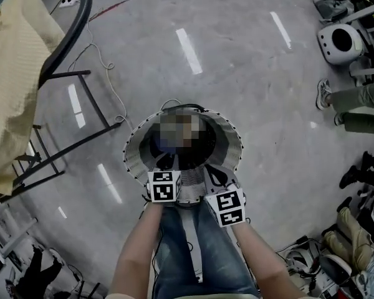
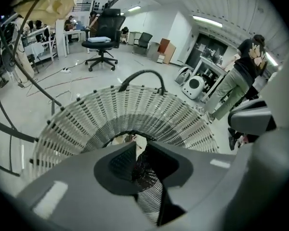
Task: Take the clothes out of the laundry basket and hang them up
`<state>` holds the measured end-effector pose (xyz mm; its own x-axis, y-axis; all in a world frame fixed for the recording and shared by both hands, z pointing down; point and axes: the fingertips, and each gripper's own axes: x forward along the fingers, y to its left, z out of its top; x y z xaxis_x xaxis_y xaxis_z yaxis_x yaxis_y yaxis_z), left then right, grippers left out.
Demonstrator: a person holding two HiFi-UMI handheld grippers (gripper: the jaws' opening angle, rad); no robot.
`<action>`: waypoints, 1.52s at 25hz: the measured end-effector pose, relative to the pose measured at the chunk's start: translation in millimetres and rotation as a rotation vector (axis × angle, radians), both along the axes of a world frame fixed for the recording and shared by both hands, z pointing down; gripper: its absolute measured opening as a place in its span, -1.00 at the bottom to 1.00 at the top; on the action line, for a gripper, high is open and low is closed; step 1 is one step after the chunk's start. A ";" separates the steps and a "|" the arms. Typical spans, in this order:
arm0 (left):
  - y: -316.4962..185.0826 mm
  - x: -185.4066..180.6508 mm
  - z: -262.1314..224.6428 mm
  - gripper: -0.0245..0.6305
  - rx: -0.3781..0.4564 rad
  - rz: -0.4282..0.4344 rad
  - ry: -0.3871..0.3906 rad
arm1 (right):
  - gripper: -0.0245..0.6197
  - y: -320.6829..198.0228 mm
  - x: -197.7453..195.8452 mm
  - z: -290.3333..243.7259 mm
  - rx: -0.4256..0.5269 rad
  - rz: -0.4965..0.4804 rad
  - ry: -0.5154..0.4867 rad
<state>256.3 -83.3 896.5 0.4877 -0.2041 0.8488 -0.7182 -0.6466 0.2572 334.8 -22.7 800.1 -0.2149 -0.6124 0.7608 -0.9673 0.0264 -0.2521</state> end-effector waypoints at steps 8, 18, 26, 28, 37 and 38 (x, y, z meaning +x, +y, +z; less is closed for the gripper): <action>-28.0 0.9 142.6 -0.33 -0.043 -0.034 -0.102 | -0.92 -21.3 15.6 108.4 -0.076 0.049 -0.040; -53.9 -19.3 255.8 -0.19 -0.025 -0.024 -0.219 | -0.92 -39.4 15.5 196.5 -0.109 0.115 -0.132; -74.0 -20.3 307.4 -0.25 0.054 0.100 -0.285 | -0.92 -36.4 -1.9 225.2 -0.143 0.078 -0.153; -77.8 -21.8 311.5 -0.58 0.083 0.121 -0.325 | -0.92 -37.2 -4.5 228.6 -0.139 0.067 -0.145; -54.3 -5.2 255.7 -0.89 0.085 0.028 -0.241 | -0.92 -37.4 6.7 194.5 -0.128 0.084 -0.085; -50.9 -0.2 243.7 -0.89 0.084 0.027 -0.219 | -0.92 -35.5 7.5 187.8 -0.129 0.083 -0.079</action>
<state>256.1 -134.2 1140.2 0.2996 -0.2684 0.9155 -0.7334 -0.6786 0.0411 342.3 -58.2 987.9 -0.2301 -0.5291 0.8168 -0.9420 -0.0897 -0.3235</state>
